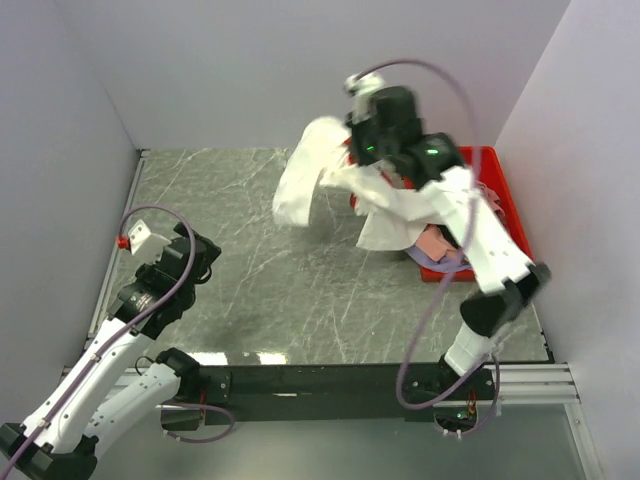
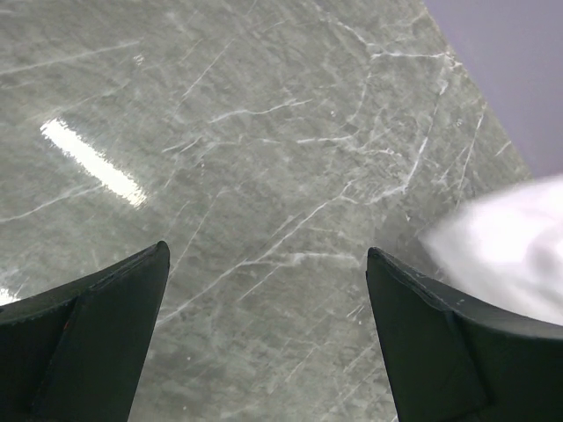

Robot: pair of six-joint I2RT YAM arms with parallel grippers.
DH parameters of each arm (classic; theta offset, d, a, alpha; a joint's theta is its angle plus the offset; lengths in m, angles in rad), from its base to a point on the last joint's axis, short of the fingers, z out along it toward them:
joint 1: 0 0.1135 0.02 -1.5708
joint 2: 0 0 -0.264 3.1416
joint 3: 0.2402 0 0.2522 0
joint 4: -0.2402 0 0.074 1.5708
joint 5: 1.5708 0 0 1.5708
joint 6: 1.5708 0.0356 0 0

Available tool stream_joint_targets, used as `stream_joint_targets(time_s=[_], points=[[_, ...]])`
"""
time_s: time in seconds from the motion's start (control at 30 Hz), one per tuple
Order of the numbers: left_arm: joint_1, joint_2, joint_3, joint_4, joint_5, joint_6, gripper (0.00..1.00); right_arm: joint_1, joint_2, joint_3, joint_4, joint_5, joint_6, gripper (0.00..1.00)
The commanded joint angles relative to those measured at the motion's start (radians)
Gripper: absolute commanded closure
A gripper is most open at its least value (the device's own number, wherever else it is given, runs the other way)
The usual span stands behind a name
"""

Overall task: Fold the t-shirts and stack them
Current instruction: Move the tshirt to the center of the board, then flatten the tshirt out

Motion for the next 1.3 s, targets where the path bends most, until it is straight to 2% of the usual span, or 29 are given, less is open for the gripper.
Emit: stream_joint_targets(time_s=[0.0, 0.27, 0.37, 0.47, 0.57, 0.6, 0.67, 0.7, 0.73, 0.87, 0.9, 0.93, 1.1, 1.2, 1.27], points=[[0.004, -0.020, 0.029, -0.082, -0.030, -0.064, 0.01, 0.083, 0.131, -0.042, 0.094, 0.065, -0.065, 0.96], [0.004, -0.025, 0.011, -0.148, -0.015, -0.114, 0.01, 0.255, 0.408, -0.042, 0.232, -0.041, 0.042, 0.99], [0.004, -0.020, -0.004, -0.141, 0.006, -0.111, 0.01, 0.270, 0.491, 0.019, 0.269, -0.134, 0.130, 0.99], [0.004, -0.016, -0.012, -0.139, 0.023, -0.108, 0.01, 0.273, 0.542, 0.078, 0.295, -0.129, 0.162, 0.94], [0.004, -0.016, -0.024, -0.132, 0.032, -0.114, 0.00, 0.270, 0.553, 0.111, 0.303, -0.046, 0.183, 0.78], [0.004, -0.014, -0.030, -0.124, 0.039, -0.114, 0.01, 0.263, 0.547, 0.112, 0.294, 0.032, 0.193, 0.60], [0.006, -0.003, -0.053, -0.083, 0.060, -0.102, 0.00, 0.244, 0.493, 0.092, 0.289, 0.107, 0.255, 0.49], [0.006, 0.001, -0.060, -0.069, 0.068, -0.099, 0.01, 0.229, 0.466, 0.048, 0.295, 0.143, 0.280, 0.44], [0.006, 0.009, -0.064, -0.052, 0.077, -0.095, 0.01, 0.197, 0.437, 0.018, 0.297, 0.145, 0.329, 0.34], [0.016, 0.076, -0.096, 0.035, 0.123, -0.052, 0.01, 0.114, 0.210, -0.210, 0.333, 0.077, 0.404, 0.22], [0.024, 0.092, -0.102, 0.070, 0.132, -0.050, 0.01, 0.105, 0.164, -0.332, 0.359, 0.073, 0.411, 0.21], [0.036, 0.108, -0.113, 0.091, 0.144, -0.042, 0.01, 0.100, 0.078, -0.399, 0.375, 0.086, 0.421, 0.20], [0.151, 0.224, -0.145, 0.233, 0.279, 0.045, 0.00, 0.100, -0.145, -0.822, 0.428, 0.125, 0.522, 0.20], [0.196, 0.267, -0.159, 0.302, 0.359, 0.073, 0.00, 0.099, -0.235, -1.000, 0.435, 0.145, 0.596, 0.20], [0.208, 0.279, -0.168, 0.324, 0.379, 0.085, 0.01, 0.099, -0.259, -1.060, 0.432, 0.152, 0.607, 0.20]])
